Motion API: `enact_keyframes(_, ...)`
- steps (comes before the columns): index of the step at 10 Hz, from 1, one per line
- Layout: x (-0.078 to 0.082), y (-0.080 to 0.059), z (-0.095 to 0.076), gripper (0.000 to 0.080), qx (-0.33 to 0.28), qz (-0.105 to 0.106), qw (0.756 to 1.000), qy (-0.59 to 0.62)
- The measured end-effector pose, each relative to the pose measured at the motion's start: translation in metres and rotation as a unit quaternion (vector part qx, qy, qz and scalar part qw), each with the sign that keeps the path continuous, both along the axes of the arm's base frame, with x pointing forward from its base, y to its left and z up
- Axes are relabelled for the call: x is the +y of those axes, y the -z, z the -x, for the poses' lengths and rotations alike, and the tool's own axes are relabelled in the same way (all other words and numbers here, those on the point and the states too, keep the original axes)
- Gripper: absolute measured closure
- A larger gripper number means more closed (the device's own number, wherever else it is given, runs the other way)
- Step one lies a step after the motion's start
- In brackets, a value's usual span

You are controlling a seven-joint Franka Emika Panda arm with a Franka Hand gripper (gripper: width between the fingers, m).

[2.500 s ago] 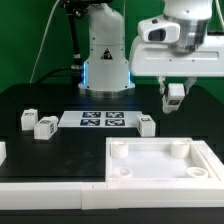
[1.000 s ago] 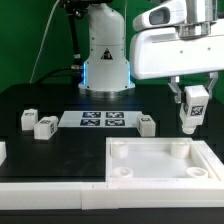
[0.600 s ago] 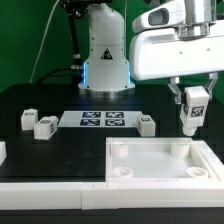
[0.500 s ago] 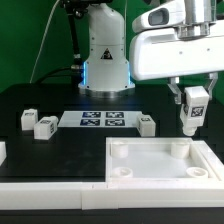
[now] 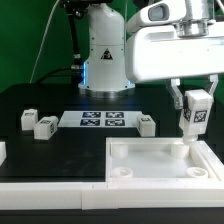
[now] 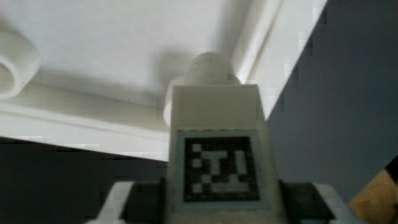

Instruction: Assemble one leg

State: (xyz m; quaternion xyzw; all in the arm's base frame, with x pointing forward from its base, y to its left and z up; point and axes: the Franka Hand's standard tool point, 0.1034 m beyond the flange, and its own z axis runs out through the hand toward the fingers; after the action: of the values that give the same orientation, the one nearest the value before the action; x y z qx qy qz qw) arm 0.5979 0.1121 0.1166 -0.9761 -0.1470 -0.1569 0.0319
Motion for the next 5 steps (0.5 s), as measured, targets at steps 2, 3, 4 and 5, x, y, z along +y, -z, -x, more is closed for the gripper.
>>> enact_keyframes(2, -0.0005, -0.0037, -0.0111, 0.0507, -0.037, -0.004, 0.999, 0.004)
enact_keyframes(3, -0.0008, 0.0003, -0.0066, 0.0507, -0.029, -0.003, 1.000, 0.003)
enact_keyframes(4, -0.0014, -0.0018, -0.0095, 0.0507, -0.041, -0.004, 0.999, 0.004)
enact_keyframes(5, -0.0032, -0.0020, -0.0106, 0.0507, -0.063, -0.005, 0.998, 0.006)
